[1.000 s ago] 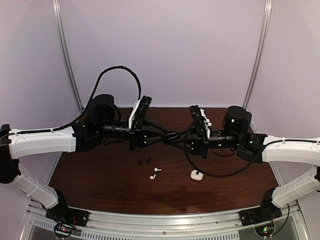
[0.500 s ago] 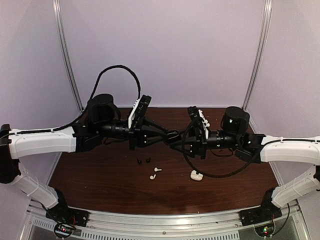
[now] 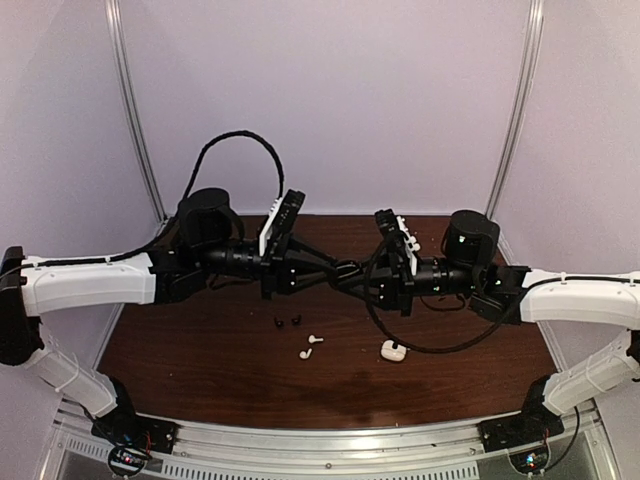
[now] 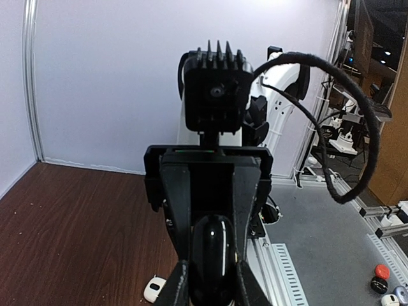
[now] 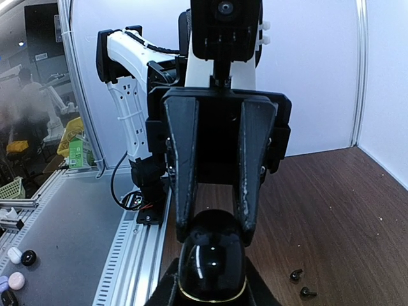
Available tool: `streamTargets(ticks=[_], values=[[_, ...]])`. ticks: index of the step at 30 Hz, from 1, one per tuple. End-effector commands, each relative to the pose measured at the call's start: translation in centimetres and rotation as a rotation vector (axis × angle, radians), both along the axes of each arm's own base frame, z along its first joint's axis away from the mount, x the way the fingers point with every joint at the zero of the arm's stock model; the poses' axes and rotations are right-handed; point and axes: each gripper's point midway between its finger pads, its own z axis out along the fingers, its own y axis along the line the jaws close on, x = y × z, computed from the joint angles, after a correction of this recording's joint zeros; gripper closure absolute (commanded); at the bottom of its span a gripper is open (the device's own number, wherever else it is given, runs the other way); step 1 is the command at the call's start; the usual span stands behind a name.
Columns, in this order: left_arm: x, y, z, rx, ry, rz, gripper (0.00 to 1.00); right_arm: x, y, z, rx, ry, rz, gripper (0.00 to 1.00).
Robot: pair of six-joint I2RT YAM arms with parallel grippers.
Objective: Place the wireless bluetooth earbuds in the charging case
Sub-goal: Pass from the left arm to the right
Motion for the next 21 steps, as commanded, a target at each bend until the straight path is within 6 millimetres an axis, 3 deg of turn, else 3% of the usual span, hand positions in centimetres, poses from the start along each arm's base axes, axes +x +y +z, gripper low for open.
streamTargets(ticks=[1, 4, 10, 12, 21], values=[[0.0, -0.2, 1.8, -0.049, -0.034, -0.009, 1.0, -0.1, 0.3, 1.1, 0.019, -0.015, 0.01, 0.77], [0.2, -0.1, 1.9, -0.05, -0.037, 0.005, 0.97, -0.1, 0.2, 1.0, 0.018, -0.016, 0.01, 0.79], [0.7, -0.3, 1.4, -0.031, -0.032, 0.031, 0.67, -0.1, 0.1, 1.2, 0.023, -0.022, 0.005, 0.82], [0.8, -0.3, 1.4, -0.031, -0.033, 0.034, 0.61, -0.1, 0.2, 1.2, 0.023, -0.023, 0.007, 0.83], [1.6, -0.3, 1.3, -0.013, -0.045, 0.087, 0.6, -0.3, 0.1, 1.3, 0.025, -0.026, 0.016, 0.86]])
